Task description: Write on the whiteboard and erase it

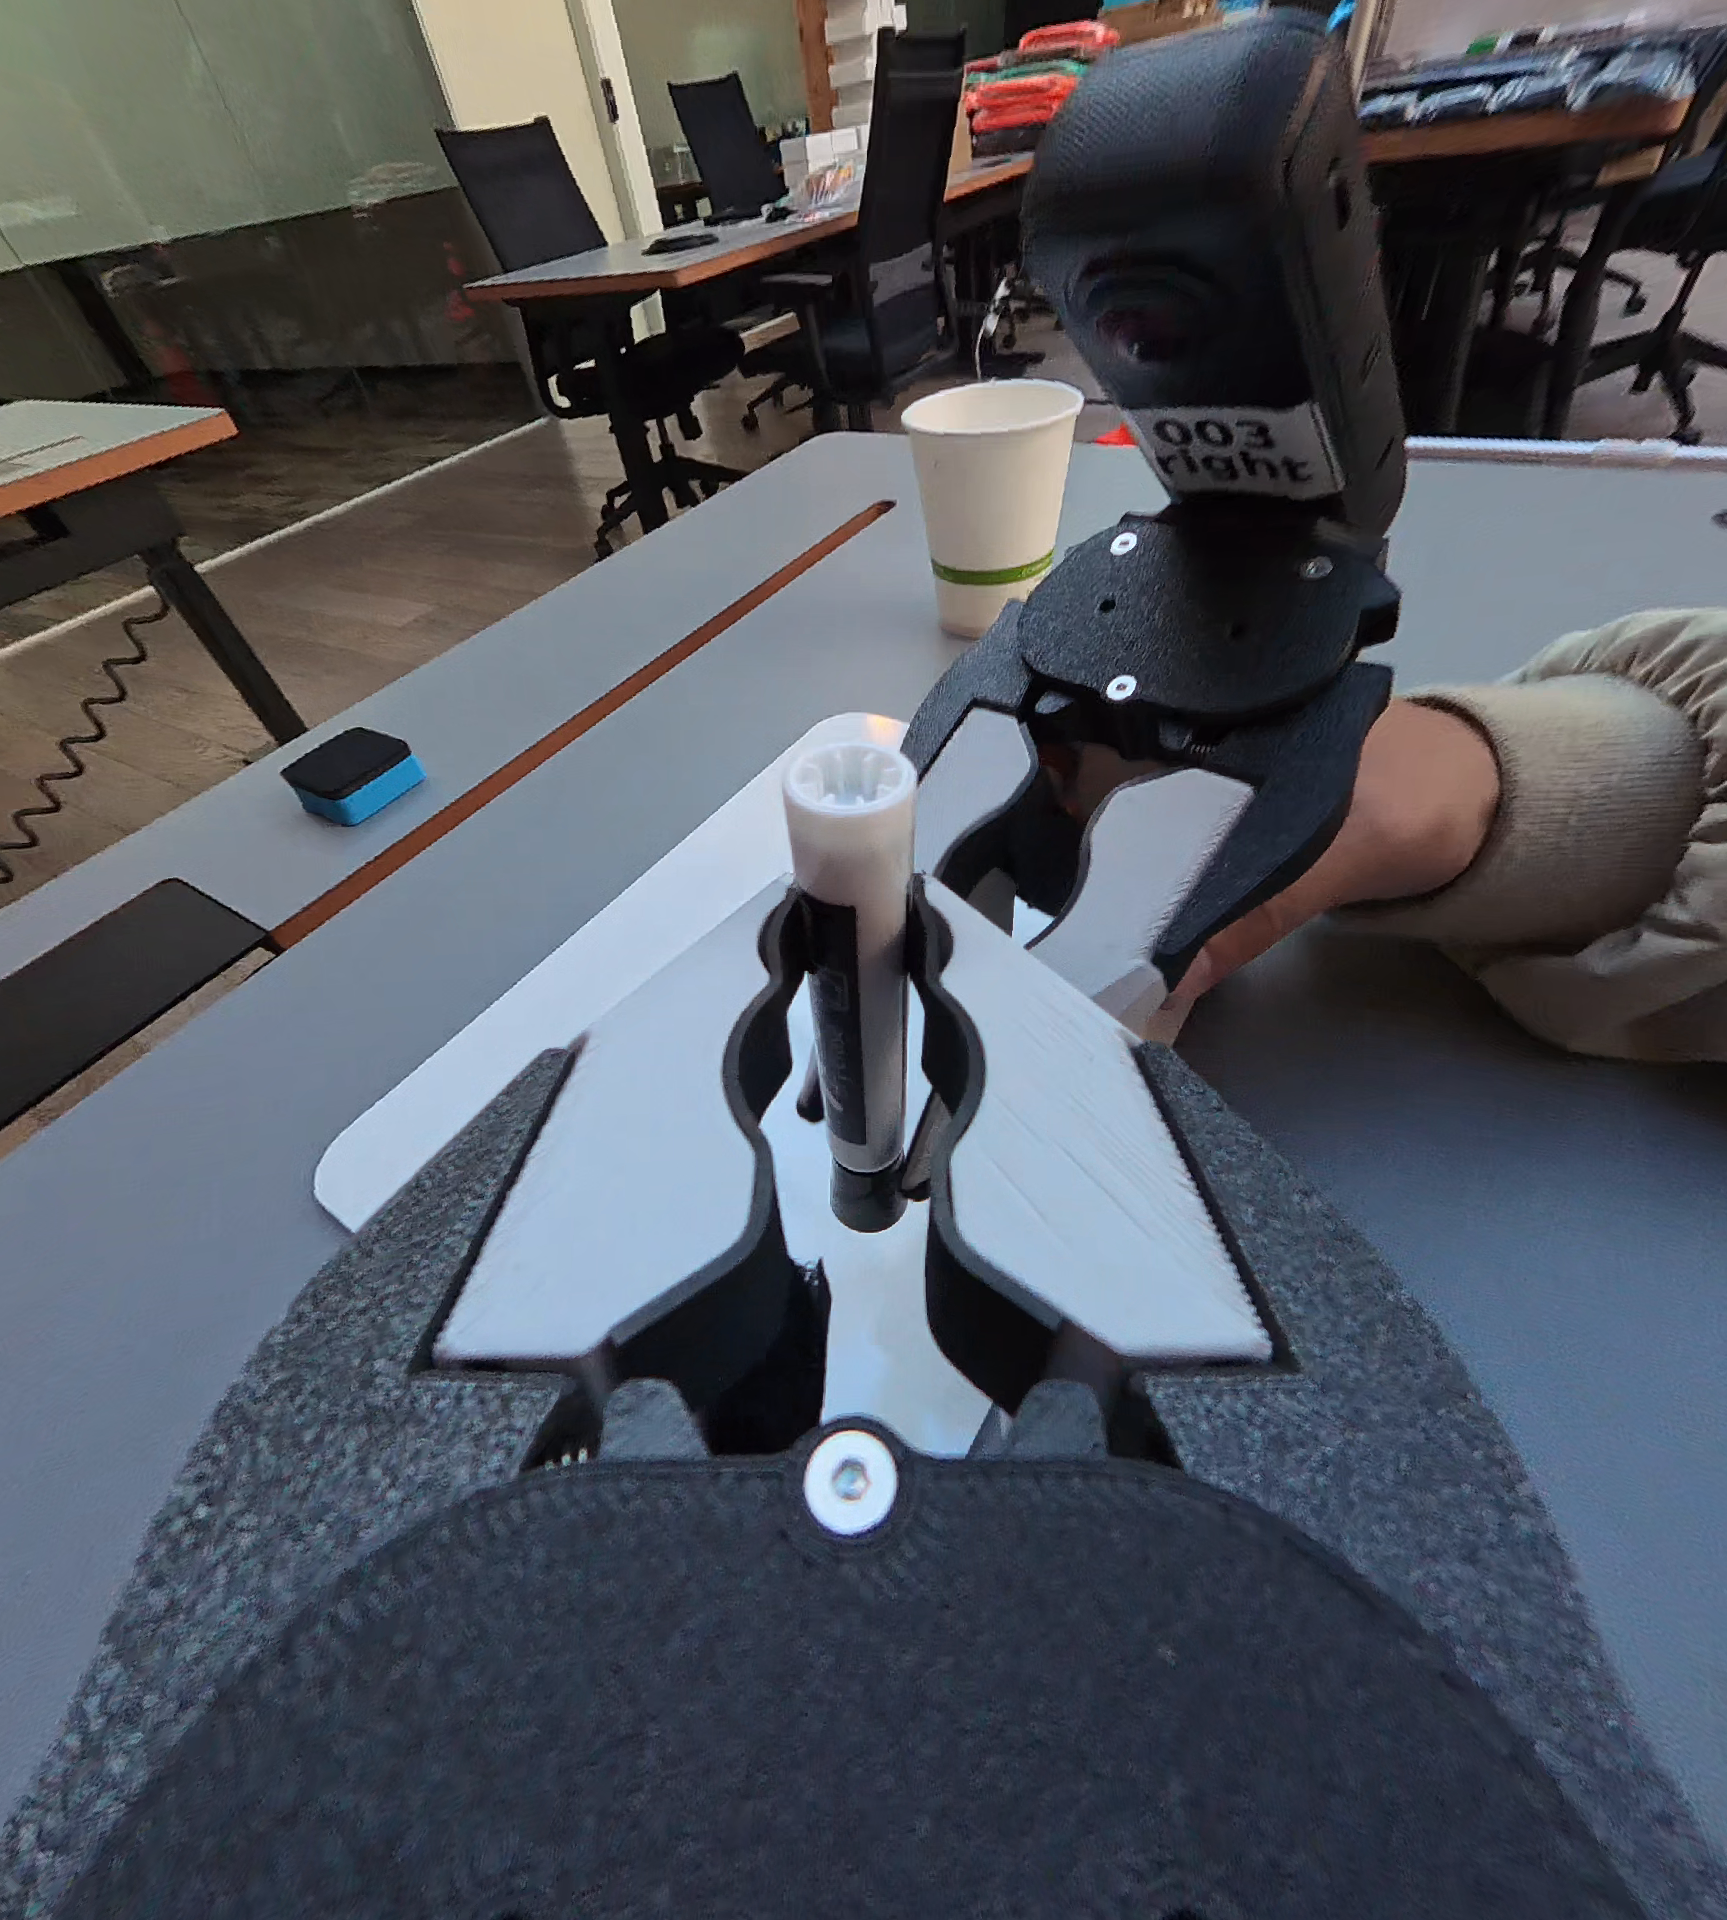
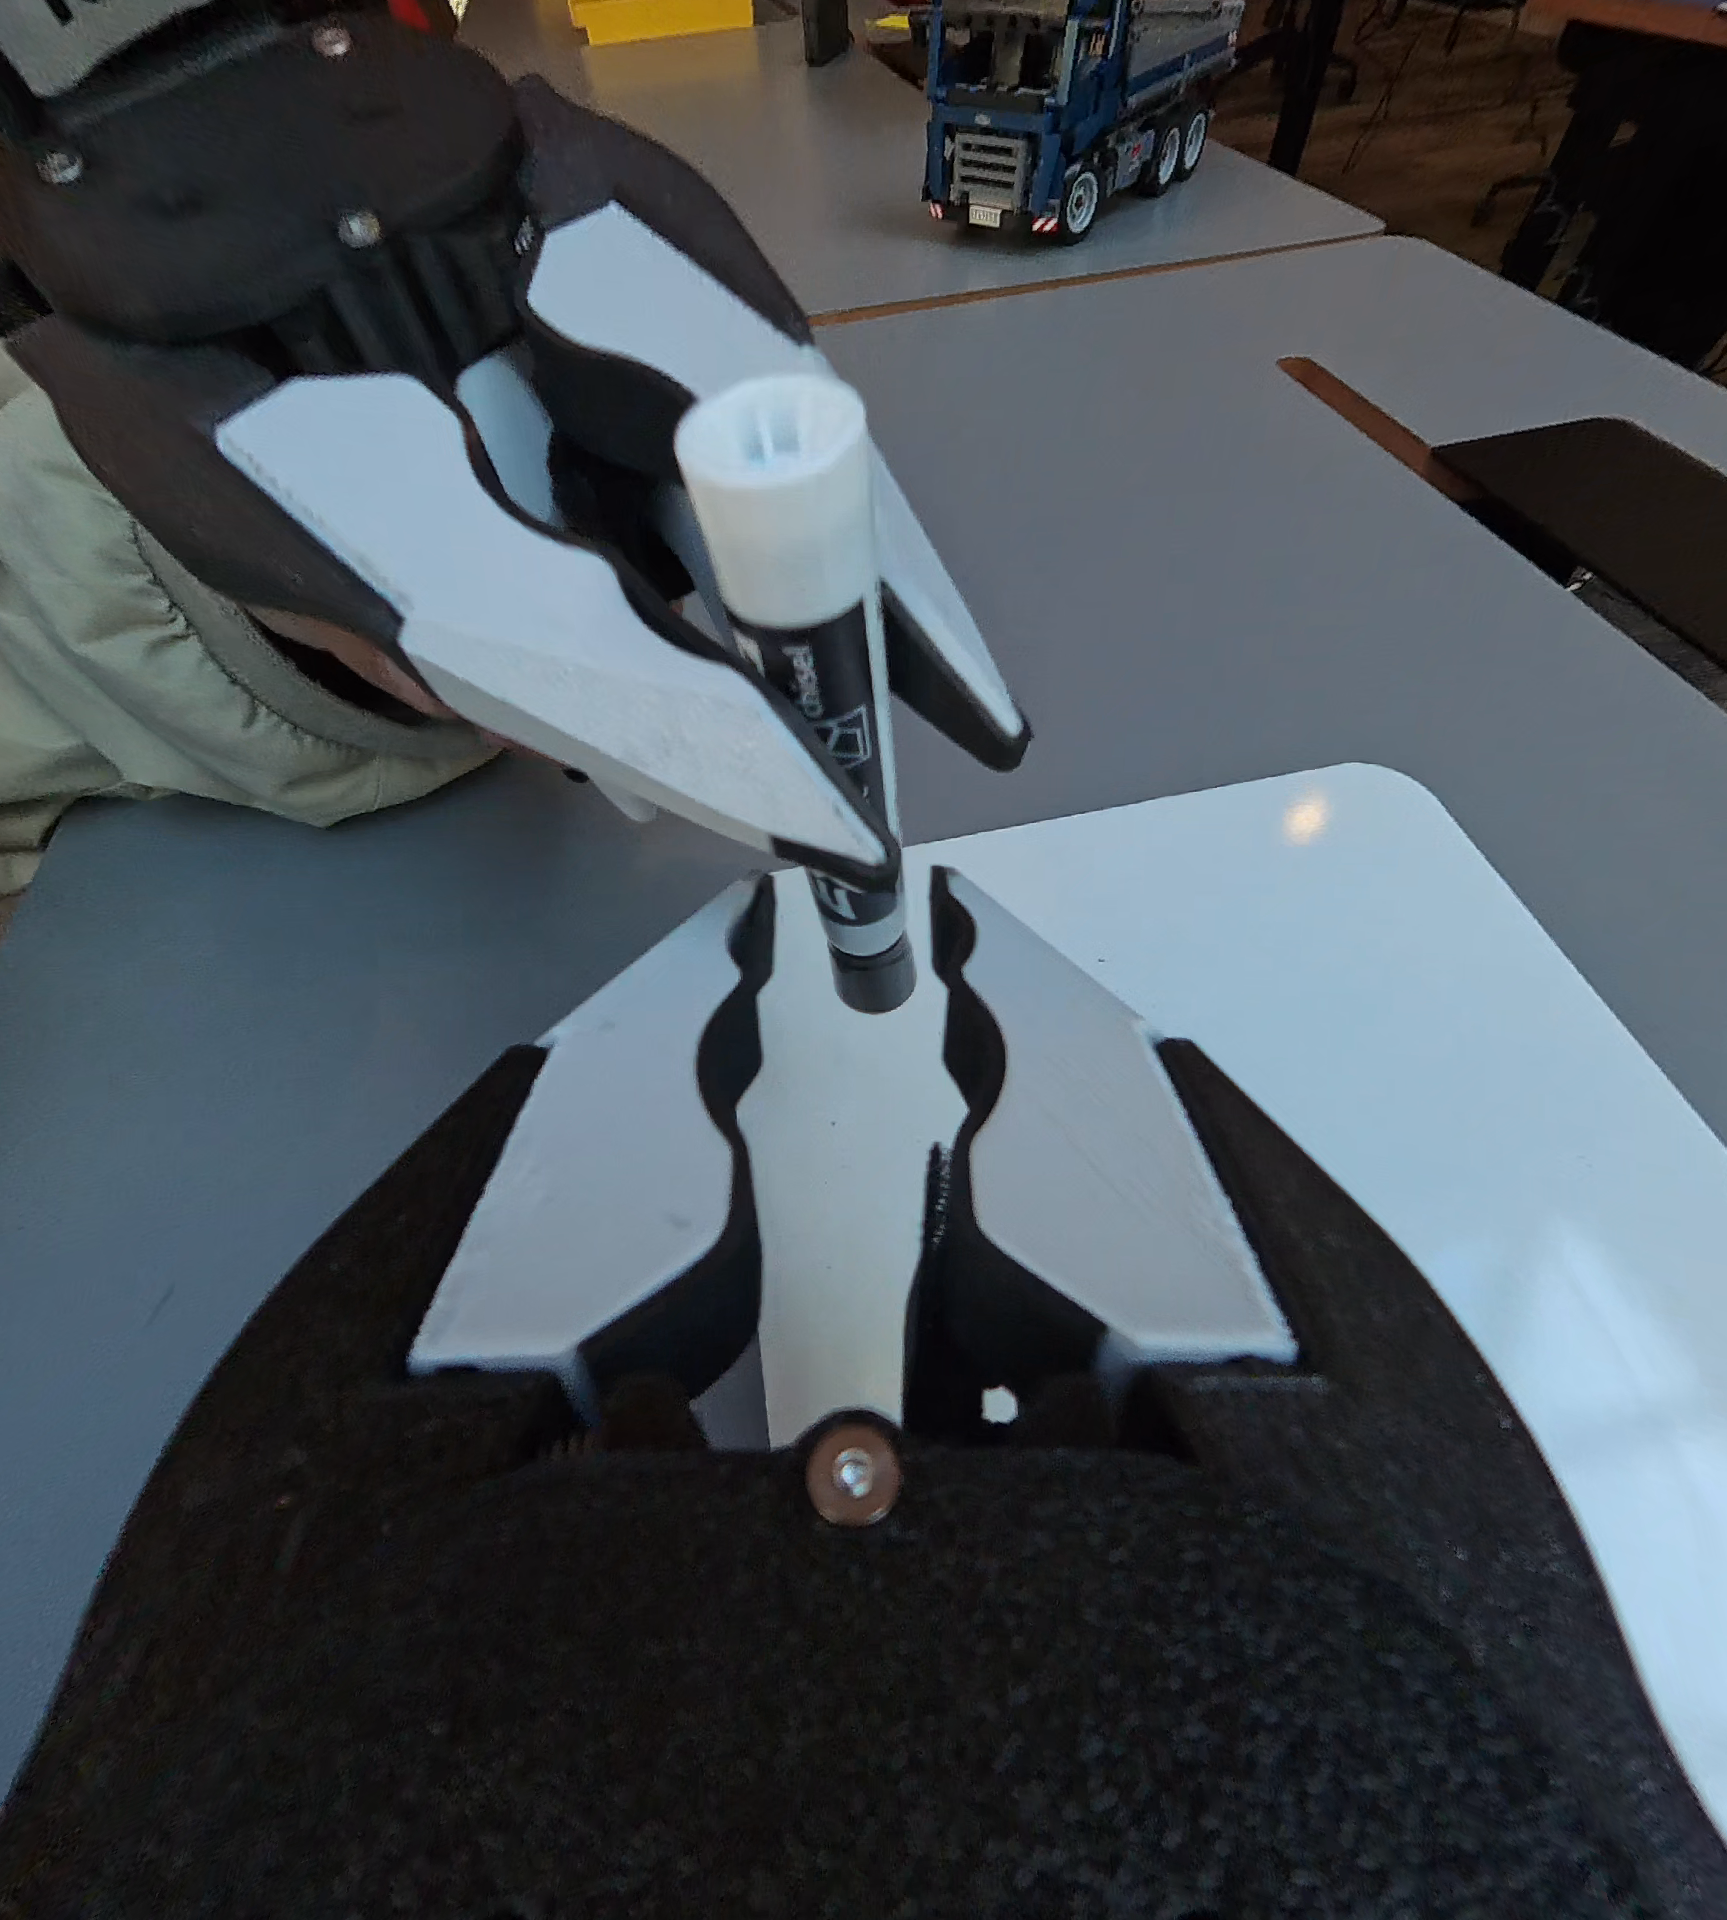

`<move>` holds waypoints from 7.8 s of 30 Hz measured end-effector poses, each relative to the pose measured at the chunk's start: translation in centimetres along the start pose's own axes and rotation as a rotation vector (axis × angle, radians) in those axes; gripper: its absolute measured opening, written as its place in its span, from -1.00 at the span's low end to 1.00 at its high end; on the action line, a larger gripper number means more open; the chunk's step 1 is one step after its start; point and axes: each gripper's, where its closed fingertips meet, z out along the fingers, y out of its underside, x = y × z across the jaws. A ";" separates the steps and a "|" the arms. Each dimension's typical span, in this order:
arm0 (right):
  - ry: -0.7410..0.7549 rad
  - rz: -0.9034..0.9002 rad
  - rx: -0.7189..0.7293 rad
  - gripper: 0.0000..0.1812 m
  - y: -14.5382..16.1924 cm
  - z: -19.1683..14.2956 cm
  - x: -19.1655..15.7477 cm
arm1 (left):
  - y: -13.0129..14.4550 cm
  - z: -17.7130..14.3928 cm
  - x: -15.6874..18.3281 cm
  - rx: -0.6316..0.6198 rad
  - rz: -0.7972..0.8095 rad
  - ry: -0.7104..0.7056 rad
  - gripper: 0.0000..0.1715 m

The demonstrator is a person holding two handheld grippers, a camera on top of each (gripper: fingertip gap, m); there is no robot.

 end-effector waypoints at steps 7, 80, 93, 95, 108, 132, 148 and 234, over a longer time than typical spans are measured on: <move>-0.022 0.052 0.082 -0.44 -1.7 -4.2 0.7 | 2.5 0.2 -3.4 -0.140 0.237 -0.222 -0.78; 0.129 0.314 0.242 -0.80 1.7 -12.5 8.6 | 13.5 -3.3 -14.8 -0.473 -0.091 -0.375 -0.79; 0.103 0.240 0.230 -0.80 1.9 -11.3 7.2 | 15.0 -3.3 -13.8 -0.558 -0.103 -0.400 -0.79; 0.097 0.249 0.225 -0.80 2.0 -11.3 7.1 | 15.2 -3.4 -13.7 -0.568 -0.102 -0.402 -0.79; 0.248 0.185 0.091 -0.80 3.1 -10.4 7.8 | 12.1 -4.9 -12.7 -0.395 -0.092 -0.382 -0.62; 0.398 0.197 -0.123 -0.80 5.0 -9.8 8.0 | 13.5 -2.9 -1.3 -0.580 -0.134 0.007 -0.44; -0.025 0.347 0.054 -0.80 1.5 -5.5 0.9 | 3.9 -1.0 1.5 -0.118 0.631 -0.286 -0.47; -0.259 0.504 0.196 -0.74 -0.1 -4.6 -1.4 | 4.0 -0.4 2.3 -0.082 0.771 -0.332 -0.90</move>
